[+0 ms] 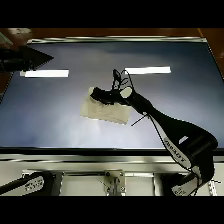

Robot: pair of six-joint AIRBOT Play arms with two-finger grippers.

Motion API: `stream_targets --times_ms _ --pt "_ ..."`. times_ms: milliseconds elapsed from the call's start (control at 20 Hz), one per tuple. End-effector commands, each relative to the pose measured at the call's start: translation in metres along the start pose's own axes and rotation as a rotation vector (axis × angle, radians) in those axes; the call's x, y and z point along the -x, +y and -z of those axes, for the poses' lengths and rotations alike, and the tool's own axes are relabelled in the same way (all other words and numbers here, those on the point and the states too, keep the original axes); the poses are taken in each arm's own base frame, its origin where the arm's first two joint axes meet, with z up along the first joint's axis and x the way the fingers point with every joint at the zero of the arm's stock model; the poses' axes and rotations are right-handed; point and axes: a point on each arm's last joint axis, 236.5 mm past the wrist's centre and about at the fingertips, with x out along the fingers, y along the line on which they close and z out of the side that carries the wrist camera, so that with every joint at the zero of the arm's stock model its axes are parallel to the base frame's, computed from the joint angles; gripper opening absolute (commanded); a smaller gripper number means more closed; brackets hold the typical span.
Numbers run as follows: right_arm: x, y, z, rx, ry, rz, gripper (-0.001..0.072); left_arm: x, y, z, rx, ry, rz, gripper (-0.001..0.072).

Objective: Fold the shirts.

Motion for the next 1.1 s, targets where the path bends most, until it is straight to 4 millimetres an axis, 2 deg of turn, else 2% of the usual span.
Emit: stream_targets --times_ms 0,50,150,200,250,350,400,450,500,550,700,800,900,1000,1050 --pt "-0.012 0.002 0.007 -0.073 0.026 -0.062 0.0475 0.005 -0.006 0.007 -0.023 0.025 0.011 0.0037" --pt "0.0 0.0 0.006 -0.046 0.066 -0.062 0.0475 0.004 -0.005 0.007 -0.021 0.024 0.01 0.0037" --pt "0.039 -0.024 -0.002 0.013 0.153 -0.005 0.0475 0.004 0.0 0.009 -0.027 0.033 -0.007 0.0037" --pt "0.064 -0.046 -0.008 0.012 0.194 0.064 0.05 0.004 0.003 0.011 -0.034 0.041 -0.02 0.0037" --pt "0.098 -0.075 -0.014 -0.01 0.235 0.168 0.0661 0.004 0.006 0.013 -0.039 0.049 -0.034 0.0037" --pt "0.175 -0.145 -0.016 -0.051 0.322 0.439 0.0677 0.005 0.012 0.015 -0.048 0.06 -0.058 0.0038" --pt "0.215 -0.178 -0.009 -0.098 0.374 0.581 0.0676 0.005 0.014 0.016 -0.052 0.064 -0.067 0.0038" --pt "0.237 -0.196 0.0 -0.135 0.418 0.643 0.0676 0.005 0.015 0.017 -0.055 0.066 -0.073 0.0037" --pt "0.242 -0.205 0.009 -0.183 0.445 0.638 0.0676 0.005 0.016 0.017 -0.055 0.067 -0.075 0.0037" --pt "0.233 -0.208 0.015 -0.215 0.435 0.597 0.0676 0.005 0.016 0.016 -0.056 0.066 -0.077 0.0037" --pt "0.173 -0.205 0.018 -0.306 0.294 0.427 0.0676 0.005 0.016 0.016 -0.056 0.066 -0.077 0.0037" --pt "0.137 -0.198 0.026 -0.339 0.283 0.337 0.0676 0.005 0.016 0.017 -0.056 0.066 -0.076 0.0037" --pt "0.104 -0.182 0.027 -0.345 0.265 0.226 0.0676 0.005 0.016 0.017 -0.056 0.066 -0.076 0.0037" --pt "0.084 -0.17 0.018 -0.364 0.207 0.158 0.0675 0.004 0.015 0.017 -0.057 0.068 -0.075 0.0037" --pt "0.081 -0.17 0.015 -0.371 0.19 0.157 0.0656 0.003 0.015 0.017 -0.058 0.069 -0.072 0.0037"
